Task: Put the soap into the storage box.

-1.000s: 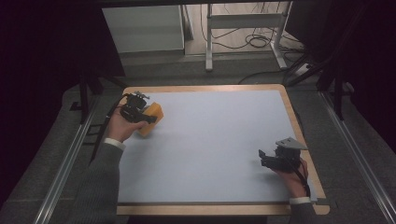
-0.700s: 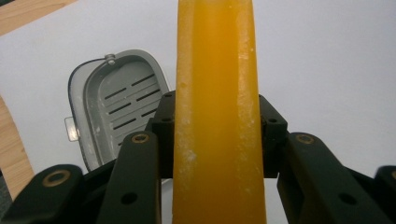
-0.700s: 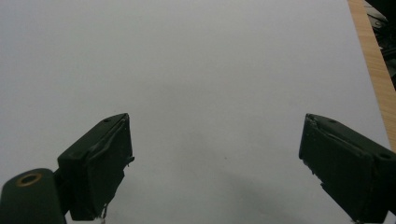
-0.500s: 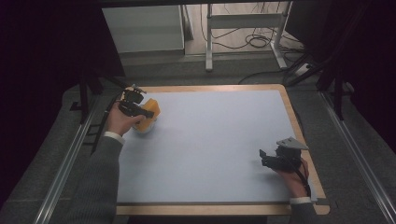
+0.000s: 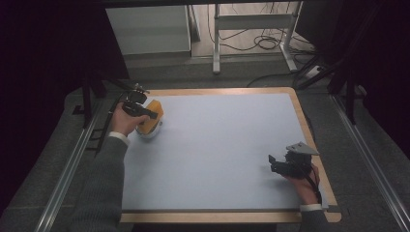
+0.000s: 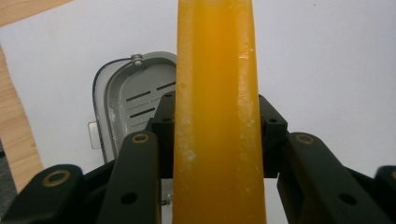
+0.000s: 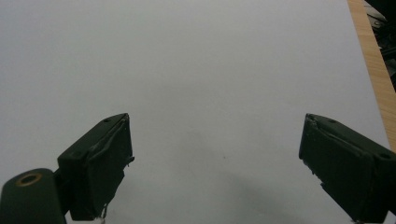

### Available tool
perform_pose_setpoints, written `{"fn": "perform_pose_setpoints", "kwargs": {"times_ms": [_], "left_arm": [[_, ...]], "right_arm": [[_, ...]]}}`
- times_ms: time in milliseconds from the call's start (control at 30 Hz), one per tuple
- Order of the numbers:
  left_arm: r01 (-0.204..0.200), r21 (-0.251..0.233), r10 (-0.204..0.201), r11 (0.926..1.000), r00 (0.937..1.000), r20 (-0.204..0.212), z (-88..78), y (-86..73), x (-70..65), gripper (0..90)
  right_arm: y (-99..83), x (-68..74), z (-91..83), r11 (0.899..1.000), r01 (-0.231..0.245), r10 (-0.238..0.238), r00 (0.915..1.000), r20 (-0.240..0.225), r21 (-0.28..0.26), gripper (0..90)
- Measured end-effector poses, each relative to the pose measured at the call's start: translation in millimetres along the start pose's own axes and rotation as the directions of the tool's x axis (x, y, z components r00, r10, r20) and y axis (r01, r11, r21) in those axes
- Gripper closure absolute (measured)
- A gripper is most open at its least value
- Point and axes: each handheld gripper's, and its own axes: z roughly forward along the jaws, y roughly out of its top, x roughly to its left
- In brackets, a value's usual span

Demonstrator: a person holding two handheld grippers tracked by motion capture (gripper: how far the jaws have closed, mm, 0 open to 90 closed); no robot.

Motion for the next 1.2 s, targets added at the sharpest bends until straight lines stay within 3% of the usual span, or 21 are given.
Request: {"fn": "perform_pose_setpoints", "kwargs": {"times_ms": [833, 1200], "left_arm": [[0.102, 0.037, -0.100, 0.9941, 0.9942, -0.037, 20.3, 4.0, 22.4, 60.9], [0.125, 0.049, -0.123, 0.9909, 0.9914, -0.044, 27.2, 1.8, 30.7, 60.9]], "right_arm": [[-0.3, -0.4, 0.3, 1.000, 0.003, -0.003, 0.9999, 0.011, 0.006, 9.4], [-0.4, 0.0, 0.7, 1.000, 0.005, -0.005, 0.9999, 0.012, 0.007, 9.4]]}}
